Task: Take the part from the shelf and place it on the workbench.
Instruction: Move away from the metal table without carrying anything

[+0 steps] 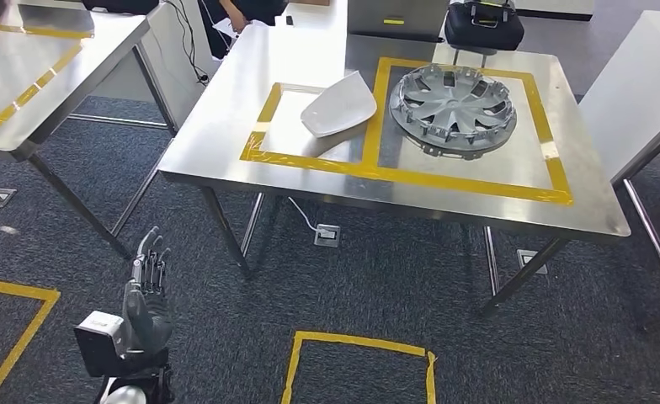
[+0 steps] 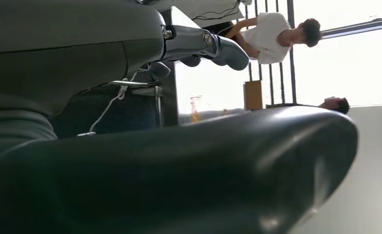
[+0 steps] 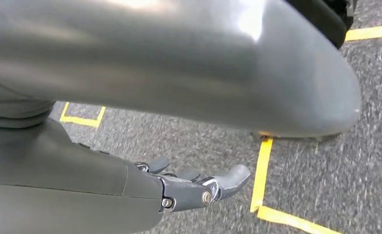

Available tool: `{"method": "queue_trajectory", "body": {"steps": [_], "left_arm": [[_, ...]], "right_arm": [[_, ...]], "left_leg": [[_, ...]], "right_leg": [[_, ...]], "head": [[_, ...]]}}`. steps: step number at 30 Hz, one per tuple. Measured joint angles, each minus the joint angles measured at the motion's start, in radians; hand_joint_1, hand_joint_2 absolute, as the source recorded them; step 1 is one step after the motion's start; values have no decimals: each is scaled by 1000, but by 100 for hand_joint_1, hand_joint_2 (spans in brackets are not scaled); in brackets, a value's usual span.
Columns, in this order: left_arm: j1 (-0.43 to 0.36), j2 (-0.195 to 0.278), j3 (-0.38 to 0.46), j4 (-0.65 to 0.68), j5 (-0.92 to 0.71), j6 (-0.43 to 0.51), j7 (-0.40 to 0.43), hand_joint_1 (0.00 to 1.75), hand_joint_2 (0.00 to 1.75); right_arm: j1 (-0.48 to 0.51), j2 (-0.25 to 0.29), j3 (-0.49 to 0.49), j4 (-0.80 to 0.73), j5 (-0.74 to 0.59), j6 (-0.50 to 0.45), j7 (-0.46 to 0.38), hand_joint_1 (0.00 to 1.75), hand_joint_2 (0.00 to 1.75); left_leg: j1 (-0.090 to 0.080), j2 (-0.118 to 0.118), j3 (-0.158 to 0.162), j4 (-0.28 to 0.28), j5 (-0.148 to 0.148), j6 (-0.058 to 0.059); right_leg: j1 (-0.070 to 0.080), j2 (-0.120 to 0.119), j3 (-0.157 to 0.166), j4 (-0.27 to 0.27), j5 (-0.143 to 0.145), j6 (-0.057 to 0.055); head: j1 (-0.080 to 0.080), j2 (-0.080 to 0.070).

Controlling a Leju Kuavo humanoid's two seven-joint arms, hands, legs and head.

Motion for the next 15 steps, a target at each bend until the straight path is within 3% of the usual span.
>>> {"method": "queue_trajectory", "body": {"steps": [2, 4, 6, 7, 8, 10, 12, 13, 15], "left_arm": [[3, -2, 8, 55, 0, -5, -2, 0, 0], [4, -4, 18, 106, -1, -12, -5, 0, 0], [4, -5, 30, 155, -3, -21, -6, 0, 0], [3, -5, 37, 178, -5, -27, -5, 0, 0], [2, -5, 44, 202, -7, -31, -4, 0, 0], [-5, -5, 59, 247, -14, -36, -3, 0, 0], [-17, -5, 73, 295, -27, -41, -4, 0, 0], [-26, -5, 81, 324, -35, -43, -6, 0, 0], [-46, -4, 97, 393, -55, -45, -14, 0, 0]], "right_arm": [[3, 4, -1, 0, -1, -3, 1, 0, 0], [4, 7, -2, 0, -3, -4, 2, 0, 0], [5, 8, -3, 0, -8, -6, 3, 0, 0], [5, 9, -3, 0, -12, -7, 3, 0, 0], [5, 9, -4, 0, -15, -8, 3, 0, 0], [6, 9, -5, 0, -18, -11, 3, 0, 0], [4, 8, -6, 0, -19, -13, 3, 0, 0], [3, 8, -8, 0, -20, -14, 3, 0, 0], [4, 8, -13, 0, -21, -15, 4, 0, 0]], "left_leg": [[-1, 5, -16, -2, 16, 24], [-3, 10, -39, -3, 36, 41], [-8, 13, -65, -1, 56, 47], [-11, 15, -79, 0, 66, 48], [-14, 16, -93, 2, 76, 48], [-16, 16, -117, 7, 92, 46], [-18, 17, -128, 9, 108, 39], [-18, 17, -130, 8, 116, 34], [-17, 17, -131, 0, 135, 21]], "right_leg": [[-4, 2, -14, 22, -28, 12], [-5, 2, -45, 115, -117, 16], [-2, 3, -75, 242, -193, 16], [-1, 3, -75, 278, -199, 14], [2, 3, -58, 280, -184, 10], [9, 3, 27, 185, -131, -3], [18, 3, 123, 47, -124, -20], [23, 4, 149, 3, -131, -26], [26, 4, 151, -22, -127, -33]], "head": [[2, 0], [6, 0], [9, 0], [10, 0], [10, 0], [11, 0], [10, 0], [11, 0], [13, 0]]}}
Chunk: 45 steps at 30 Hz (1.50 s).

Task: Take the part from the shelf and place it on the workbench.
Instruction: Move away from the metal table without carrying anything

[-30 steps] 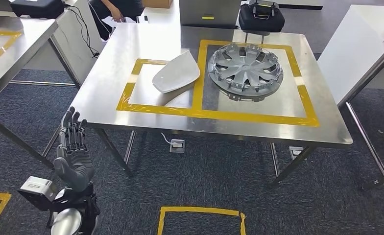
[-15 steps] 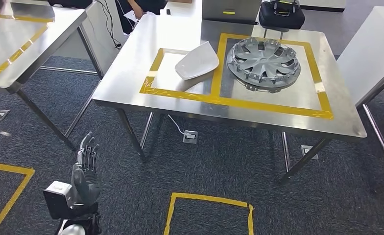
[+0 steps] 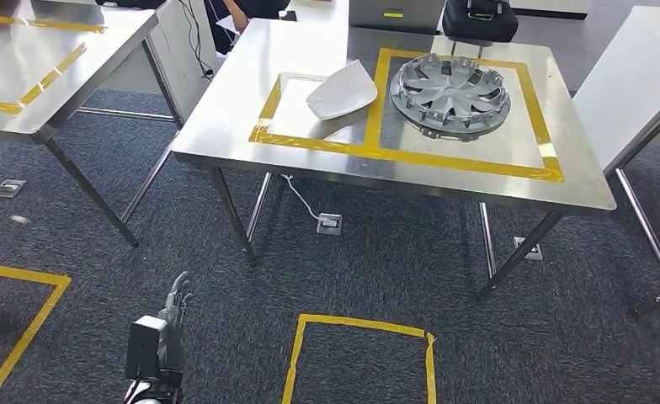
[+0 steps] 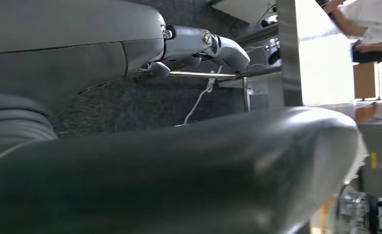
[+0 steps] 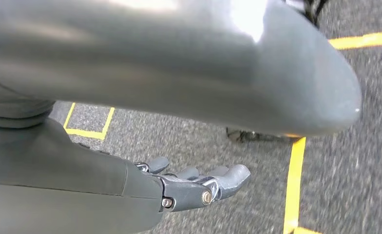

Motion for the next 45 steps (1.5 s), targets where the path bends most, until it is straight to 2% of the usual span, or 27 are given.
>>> {"method": "queue_trajectory", "body": {"steps": [2, 3, 5, 6, 7, 8, 10, 12, 14, 16, 17, 19, 21, 22, 24, 25, 27, 29, 32, 34, 36, 37, 38, 39, 41, 43, 45], "left_arm": [[-25, 3, 21, 91, -20, 3, -15, 0, 0], [-39, 6, 34, 146, -29, 4, -22, 0, 0], [-72, 12, 60, 270, -46, 6, -34, 0, 0], [-87, 15, 72, 332, -53, 6, -38, 0, 0], [-101, 18, 83, 394, -59, 8, -41, 0, 0], [-114, 22, 94, 451, -62, 10, -43, 0, 0], [-138, 29, 113, 549, -65, 12, -34, 0, 0], [-159, 35, 130, 628, -68, 12, -2, 0, 0], [-172, 41, 145, 695, -71, 10, 37, 0, 0], [-172, 47, 160, 755, -72, 5, 69, 0, 0], [-172, 49, 167, 779, -72, 2, 81, 0, 0], [-171, 53, 176, 812, -72, 1, 89, 0, 0], [-171, 56, 183, 834, -72, 0, 92, 0, 0], [-171, 56, 185, 843, -72, 0, 93, 0, 0], [-172, 56, 187, 858, -73, 0, 96, 0, 0], [-172, 57, 187, 863, -73, 0, 100, 0, 0], [-174, 57, 188, 871, -74, -5, 124, 0, 0], [-174, 57, 194, 882, -73, -13, 171, 0, 0], [-165, 62, 212, 903, -66, -30, 257, 0, 0], [-153, 65, 221, 915, -64, -37, 310, 0, 0], [-146, 65, 229, 923, -64, -37, 356, 0, 0], [-144, 65, 233, 926, -64, -36, 378, 0, 0], [-141, 65, 238, 930, -66, -33, 396, 0, 0], [-138, 65, 241, 933, -68, -31, 411, 0, 0], [-134, 64, 244, 937, -73, -28, 435, 0, 0], [-135, 61, 245, 937, -75, -32, 451, 0, 87], [-136, 57, 249, 938, -79, -40, 459, 0, 175]], "right_arm": [[0, 2, -5, 0, 0, -1, 4, 0, 0], [0, 2, -6, 0, 0, -1, 7, 0, 0], [0, 3, -9, 0, 0, -3, 11, 0, 0], [1, 4, -10, 0, 0, -5, 12, 0, 0], [1, 4, -11, 0, 0, -6, 12, 0, 0], [1, 4, -13, 0, 0, -6, 12, 0, 0], [1, 4, -15, 0, 0, -8, 13, 0, 0], [1, 5, -16, 0, 0, -14, 16, 0, 0], [0, 5, -16, 0, -1, -21, 17, 0, 0], [1, 5, -18, 0, -5, -25, 17, 0, 0], [3, 5, -20, 0, -6, -27, 17, 0, 0], [5, 6, -22, 0, -8, -28, 18, 0, 0], [4, 6, -23, 0, -9, -29, 17, 0, 0], [3, 6, -23, 0, -9, -29, 17, 0, 0], [2, 6, -23, 0, -10, -30, 17, 0, 0], [2, 6, -23, 0, -10, -31, 17, 0, 0], [-1, 5, -24, 0, -14, -30, 15, 0, 0], [-6, 5, -28, 0, -21, -29, 13, 0, 0], [-8, 6, -36, 0, -29, -31, 22, 0, 0], [-9, 8, -39, 0, -30, -34, 32, 0, 0], [-9, 8, -40, 0, -29, -35, 42, 0, 0], [-8, 9, -40, 0, -27, -35, 47, 0, 0], [-8, 10, -40, 0, -25, -35, 51, 0, 0], [-8, 11, -40, 0, -22, -36, 55, 0, 0], [-8, 13, -40, 0, -16, -37, 61, 0, 0], [-9, 14, -40, 0, -11, -37, 65, 0, 0], [-10, 15, -40, 0, -10, -37, 67, 0, 0]], "left_leg": [[0, -2, -9, 8, -12, -11], [1, -3, -20, 35, -46, -16], [4, -4, -48, 145, -150, -26], [6, -4, -58, 210, -187, -30], [8, -4, -61, 261, -199, -34], [9, -4, -51, 285, -186, -36], [13, -4, 18, 230, -131, -39], [13, -6, 122, 90, -140, -35], [7, -8, 170, 5, -172, -21], [4, -5, 159, -1, -163, 0], [3, -2, 150, 0, -153, 11], [4, 2, 122, 0, -129, 27], [0, 2, 88, 2, -101, 32], [-2, 3, 69, 4, -87, 32], [-5, 3, 32, 12, -62, 31], [-5, 3, 15, 16, -52, 29], [-6, 4, -8, 22, -31, 23], [-4, 6, -14, 19, -10, 13], [0, 5, -20, 10, 7, -6], [1, 0, -39, 60, -61, -18], [4, -2, -66, 177, -164, -28], [5, -2, -74, 239, -186, -32], [6, -2, -75, 284, -179, -36], [8, -2, -62, 301, -151, -38], [13, -2, 17, 228, -101, -40], [12, -4, 122, 80, -132, -34], [6, -4, 163, 6, -170, -17]], "right_leg": [[-5, -3, -17, -8, 23, -12], [-9, -4, -29, -11, 37, -17], [-11, -5, -59, -11, 62, -23], [-11, -6, -76, -8, 74, -23], [-11, -7, -94, -4, 85, -22], [-11, -8, -112, 0, 96, -20], [-13, -8, -148, 14, 115, -14], [-12, -8, -174, 30, 131, -3], [-11, -7, -183, 36, 147, 10], [-15, -6, -185, 35, 160, 23], [-17, -5, -191, 43, 146, 29], [-21, -3, -214, 109, 61, 39], [-20, -3, -241, 235, -41, 42], [-19, -2, -245, 291, -62, 42], [-15, -2, -210, 321, -32, 36], [-12, -2, -166, 284, -2, 31], [-4, -2, -52, 135, 2, 16], [5, -1, 14, 25, -27, 2], [7, -3, 4, 1, -3, -17], [0, -5, -21, -5, 26, -29], [-1, -6, -53, -4, 47, -35], [-1, -7, -71, -2, 59, -34], [-2, -9, -88, 0, 71, -32], [-3, -10, -106, 4, 84, -28], [-5, -11, -138, 16, 103, -18], [-5, -12, -160, 32, 114, -7], [-4, -12, -168, 41, 124, 5]], "head": [[1, 0], [-1, 0], [-6, 0], [-8, 0], [-8, 0], [-9, 0], [-10, 0], [-12, 0], [-10, 0], [-9, 0], [-9, 0], [-6, 0], [-2, 0], [-2, 0], [-1, 0], [-1, 0], [-1, 0], [0, 0], [4, 0], [1, 0], [-2, 0], [-3, 0], [-3, 0], [-3, 0], [-4, 0], [-6, 0], [-6, 0]]}}
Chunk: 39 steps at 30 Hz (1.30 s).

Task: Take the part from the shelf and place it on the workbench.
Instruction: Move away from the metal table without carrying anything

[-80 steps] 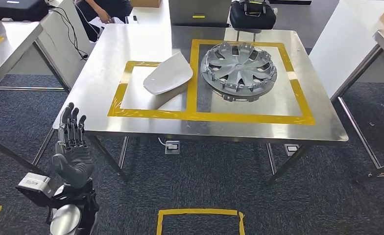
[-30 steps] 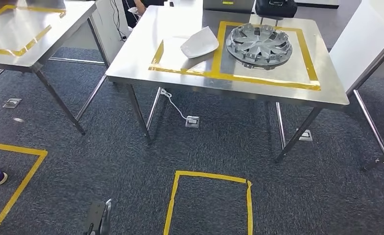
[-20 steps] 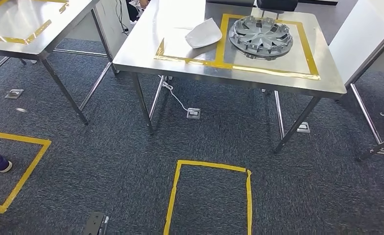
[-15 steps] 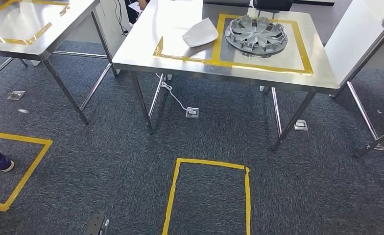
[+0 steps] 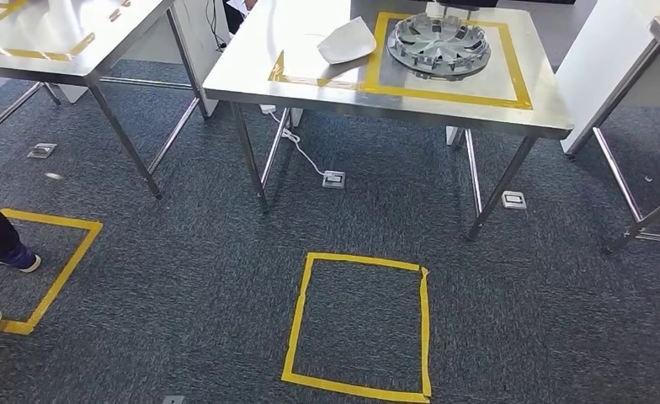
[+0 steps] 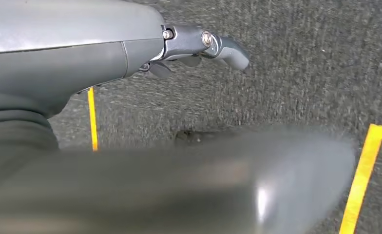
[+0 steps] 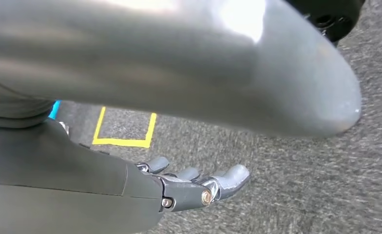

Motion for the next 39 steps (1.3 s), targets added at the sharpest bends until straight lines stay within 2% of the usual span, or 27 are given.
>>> {"method": "queue_trajectory", "body": {"steps": [2, 3, 4, 6, 7, 8, 9, 10, 12, 13, 14, 15, 17, 22, 28, 39], "left_arm": [[2, -4, 4, 3, -3, -8, 2, 0, 175], [2, -6, 6, 4, -4, -10, 2, 0, 175], [3, -7, 7, 4, -5, -11, 2, 0, 175], [2, -8, 11, 5, -6, -12, 1, 0, 175], [2, -9, 12, 5, -7, -14, 0, 0, 175], [2, -10, 13, 5, -7, -16, 0, 0, 175], [2, -12, 15, 5, -6, -19, 0, 0, 175], [2, -14, 17, 6, -5, -21, 1, 0, 175], [0, -19, 23, 6, -4, -25, 2, 0, 175], [-2, -22, 26, 6, -4, -27, 3, 0, 175], [-4, -23, 28, 6, -4, -29, 4, 0, 175], [-6, -24, 30, 6, -4, -31, 5, 0, 175], [-8, -25, 31, 6, -4, -33, 12, 0, 175], [-8, -29, 42, 6, 8, -40, 40, 0, 175], [-2, -30, 72, 6, 38, -63, 75, 0, 175], [42, -28, 56, -23, 89, -66, 93, 0, 175]], "right_arm": [[1, 0, 0, 0, 0, -1, 8, 0, 0], [2, 0, 0, 0, -1, -3, 14, 0, 44], [3, 1, 0, 0, -3, -4, 20, 0, 87], [4, 1, 0, 0, -6, -9, 32, 0, 175], [4, 1, 0, 0, -8, -11, 36, 0, 175], [4, 1, -1, 0, -10, -13, 42, 0, 175], [4, 1, -1, 0, -13, -15, 47, 0, 175], [5, 1, -1, 0, -14, -15, 49, 0, 175], [3, 1, -1, 0, -16, -16, 54, 0, 175], [2, 2, -1, 0, -17, -16, 56, 0, 175], [2, 2, -1, 0, -17, -15, 60, 0, 175], [1, 4, -1, 0, -17, -15, 66, 0, 175], [2, 6, -1, 0, -17, -15, 78, 0, 175], [2, 8, -4, 0, -17, -14, 95, 0, 175], [5, 11, 2, 0, -34, -3, 84, 0, 175], [55, 5, 239, -28, -276, -22, 51, 0, 175]], "left_leg": [[-1, 3, -10, -2, 8, 21], [-1, 5, -16, -2, 15, 30], [0, 7, -24, -3, 24, 38], [0, 8, -43, -2, 38, 44], [-1, 8, -52, -2, 44, 44], [-2, 8, -60, -1, 50, 44], [-2, 8, -65, 0, 54, 42], [-2, 8, -69, 1, 58, 40], [-3, 8, -70, 2, 62, 35], [-4, 9, -70, 2, 64, 31], [-6, 9, -70, 3, 65, 28], [-8, 10, -71, 4, 66, 28], [-8, 10, -73, 3, 68, 26], [-5, 10, -73, -7, 78, 12], [-3, 10, -74, -9, 83, 5], [-3, 10, -75, -9, 82, 5]], "right_leg": [[-4, 1, -4, 5, 5, 13], [-7, 2, -13, 23, -10, 19], [-9, 3, -29, 61, -39, 25], [-10, 4, -79, 192, -126, 33], [-10, 5, -100, 255, -159, 35], [-10, 5, -106, 293, -176, 35], [-10, 5, -92, 292, -174, 34], [-10, 5, -58, 252, -157, 31], [-8, 5, 40, 104, -110, 23], [-6, 5, 77, 41, -94, 17], [-5, 5, 99, 0, -86, 14], [-3, 4, 105, -16, -84, 12], [-1, 4, 102, -16, -79, 10], [3, 3, 96, -14, -75, -2], [5, 4, 94, -13, -74, -7], [3, 4, 94, -12, -73, -7]], "head": [[1, 0], [3, 0], [4, 0], [7, 0], [7, 0], [8, 0], [8, 0], [8, 0], [9, 0], [9, 0], [9, 0], [8, 0], [7, 0], [7, 0], [7, 0], [7, 0]]}}
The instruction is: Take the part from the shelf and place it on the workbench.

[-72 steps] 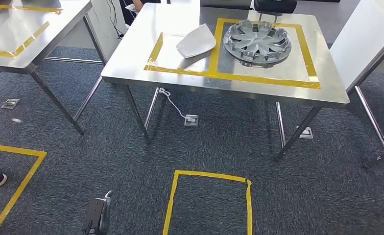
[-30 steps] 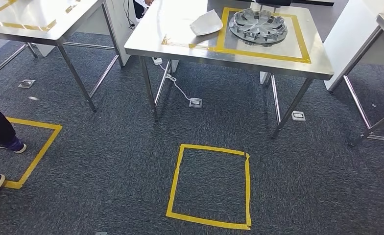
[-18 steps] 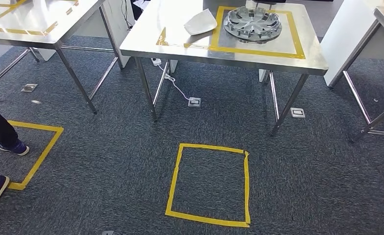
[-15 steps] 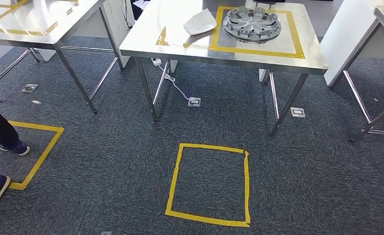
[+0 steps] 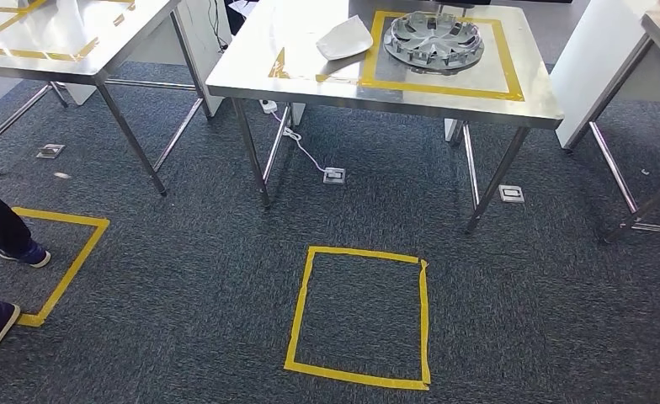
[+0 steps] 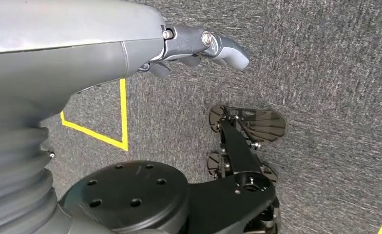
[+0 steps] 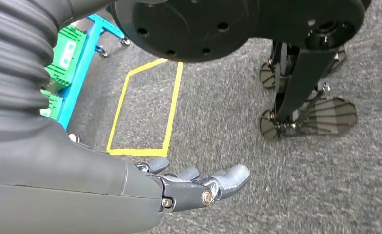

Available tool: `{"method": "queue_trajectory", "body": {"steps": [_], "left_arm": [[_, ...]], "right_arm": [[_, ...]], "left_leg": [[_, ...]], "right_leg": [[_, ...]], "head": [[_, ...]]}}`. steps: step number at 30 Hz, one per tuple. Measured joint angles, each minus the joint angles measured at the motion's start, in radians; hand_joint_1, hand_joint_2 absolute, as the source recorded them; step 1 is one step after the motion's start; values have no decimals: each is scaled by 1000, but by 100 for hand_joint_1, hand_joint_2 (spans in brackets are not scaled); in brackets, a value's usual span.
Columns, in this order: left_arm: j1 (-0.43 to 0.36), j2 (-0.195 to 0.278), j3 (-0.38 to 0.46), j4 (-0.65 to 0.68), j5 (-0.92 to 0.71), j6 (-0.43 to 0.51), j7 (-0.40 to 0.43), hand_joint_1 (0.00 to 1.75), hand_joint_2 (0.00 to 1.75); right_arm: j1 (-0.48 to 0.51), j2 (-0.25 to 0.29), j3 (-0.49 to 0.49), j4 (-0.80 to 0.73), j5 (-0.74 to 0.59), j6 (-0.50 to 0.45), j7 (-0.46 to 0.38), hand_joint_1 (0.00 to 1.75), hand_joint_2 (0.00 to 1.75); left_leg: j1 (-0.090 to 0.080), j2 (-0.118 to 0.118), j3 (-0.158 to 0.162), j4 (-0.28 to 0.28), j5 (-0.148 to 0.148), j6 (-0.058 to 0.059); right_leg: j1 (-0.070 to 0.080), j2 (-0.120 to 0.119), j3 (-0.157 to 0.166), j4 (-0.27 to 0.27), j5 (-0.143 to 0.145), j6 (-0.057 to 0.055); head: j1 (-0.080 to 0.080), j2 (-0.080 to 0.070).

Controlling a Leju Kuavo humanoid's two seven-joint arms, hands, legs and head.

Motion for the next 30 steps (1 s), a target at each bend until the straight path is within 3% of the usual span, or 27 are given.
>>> {"method": "queue_trajectory", "body": {"steps": [4, 5, 8, 9, 30], "left_arm": [[19, 4, -26, -17, 19, 1, 6, 0, 175], [24, 4, -34, -22, 24, 1, 7, 0, 131], [37, 7, -57, -35, 37, 2, 11, 0, 0], [42, 8, -65, -39, 42, 2, 13, 0, 0], [136, 25, -239, -132, 136, 13, 41, 0, 0]], "right_arm": [[20, -5, 105, -17, -97, -11, -10, 0, 175], [26, -6, 134, -22, -122, -14, -14, 0, 175], [41, -9, 216, -35, -191, -21, -19, 0, 44], [46, -10, 243, -39, -215, -24, -20, 0, 0], [149, -35, 805, -125, -711, -78, -73, 0, 0]], "left_leg": [[0, 0, 0, 0, 0, 0], [0, 0, 0, 0, 0, 0], [0, 0, 0, 0, 0, 0], [0, 0, -1, 0, 0, 0], [0, 0, -1, 0, 0, 0]], "right_leg": [[-1, 0, 0, 0, 0, 0], [-1, 0, -1, 0, 0, 0], [-1, 0, -1, 0, 0, 0], [-1, 0, -1, 0, 0, 0], [-1, 0, -2, 0, 0, 0]], "head": [[0, 0], [0, 0], [0, 0], [0, 0], [0, 0]]}}
